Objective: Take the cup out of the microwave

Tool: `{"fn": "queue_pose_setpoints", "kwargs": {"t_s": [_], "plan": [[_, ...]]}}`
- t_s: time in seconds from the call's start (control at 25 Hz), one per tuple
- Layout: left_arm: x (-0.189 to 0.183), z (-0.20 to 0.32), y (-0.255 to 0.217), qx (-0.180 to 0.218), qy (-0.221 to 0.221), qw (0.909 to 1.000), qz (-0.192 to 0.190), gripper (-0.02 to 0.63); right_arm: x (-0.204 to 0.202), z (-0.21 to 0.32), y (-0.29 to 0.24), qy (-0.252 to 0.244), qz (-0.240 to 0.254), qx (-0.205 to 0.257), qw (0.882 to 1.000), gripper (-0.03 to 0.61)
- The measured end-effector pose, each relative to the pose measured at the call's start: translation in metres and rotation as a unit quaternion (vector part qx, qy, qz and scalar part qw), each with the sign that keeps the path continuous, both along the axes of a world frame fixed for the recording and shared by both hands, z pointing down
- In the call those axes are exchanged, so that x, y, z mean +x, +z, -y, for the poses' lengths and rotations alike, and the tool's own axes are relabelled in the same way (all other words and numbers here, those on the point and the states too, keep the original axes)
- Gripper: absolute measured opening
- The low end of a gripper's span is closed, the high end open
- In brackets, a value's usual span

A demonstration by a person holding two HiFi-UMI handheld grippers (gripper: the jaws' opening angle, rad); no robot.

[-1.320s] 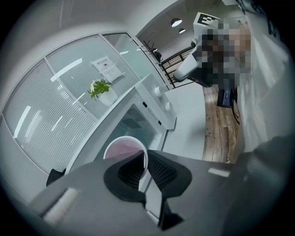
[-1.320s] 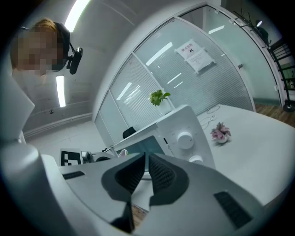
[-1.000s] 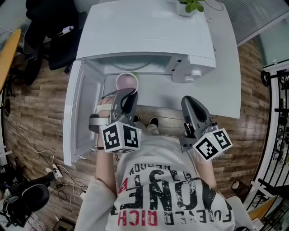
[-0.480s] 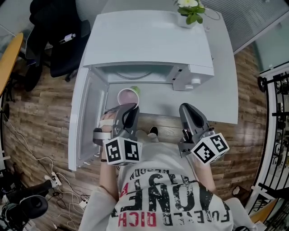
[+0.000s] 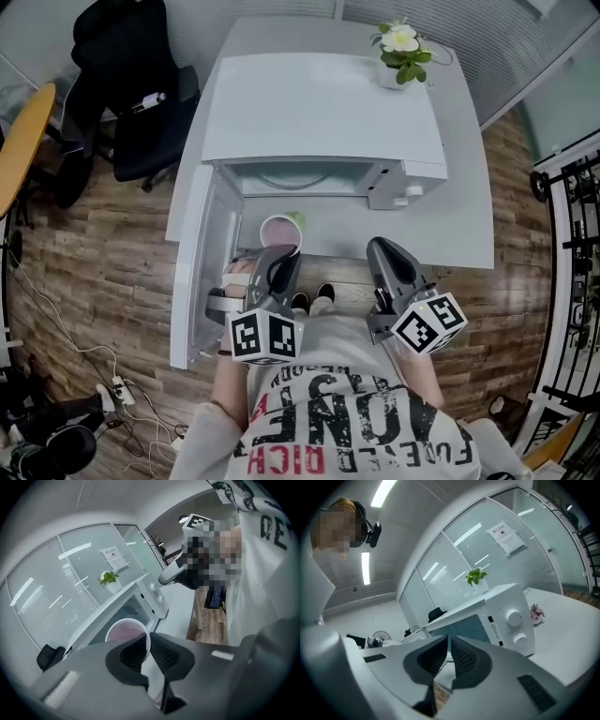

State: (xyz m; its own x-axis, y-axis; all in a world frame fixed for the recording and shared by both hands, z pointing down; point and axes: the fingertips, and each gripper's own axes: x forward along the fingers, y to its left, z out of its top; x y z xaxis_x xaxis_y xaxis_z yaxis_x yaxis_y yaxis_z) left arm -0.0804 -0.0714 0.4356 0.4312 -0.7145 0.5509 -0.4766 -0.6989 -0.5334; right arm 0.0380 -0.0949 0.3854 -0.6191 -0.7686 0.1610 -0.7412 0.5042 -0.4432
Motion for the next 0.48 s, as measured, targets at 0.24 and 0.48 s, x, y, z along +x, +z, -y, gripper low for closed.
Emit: {"fn": "queue_pose_setpoints", "kwargs": {"t_s": [0.24, 0.48], "plan": [[0.001, -0.011, -0.001, -0.008, 0.026, 0.9995, -0.017, 0.037, -0.012, -0.011, 0.001, 0.009, 0.005, -0.005, 1.000, 0.025], [0.007, -0.019, -0.001, -0.017, 0.052, 0.9973, -0.050, 0.037, -0.021, -0.018, 0.001, 0.019, 0.007, 0.000, 1.000, 0.025]]}}
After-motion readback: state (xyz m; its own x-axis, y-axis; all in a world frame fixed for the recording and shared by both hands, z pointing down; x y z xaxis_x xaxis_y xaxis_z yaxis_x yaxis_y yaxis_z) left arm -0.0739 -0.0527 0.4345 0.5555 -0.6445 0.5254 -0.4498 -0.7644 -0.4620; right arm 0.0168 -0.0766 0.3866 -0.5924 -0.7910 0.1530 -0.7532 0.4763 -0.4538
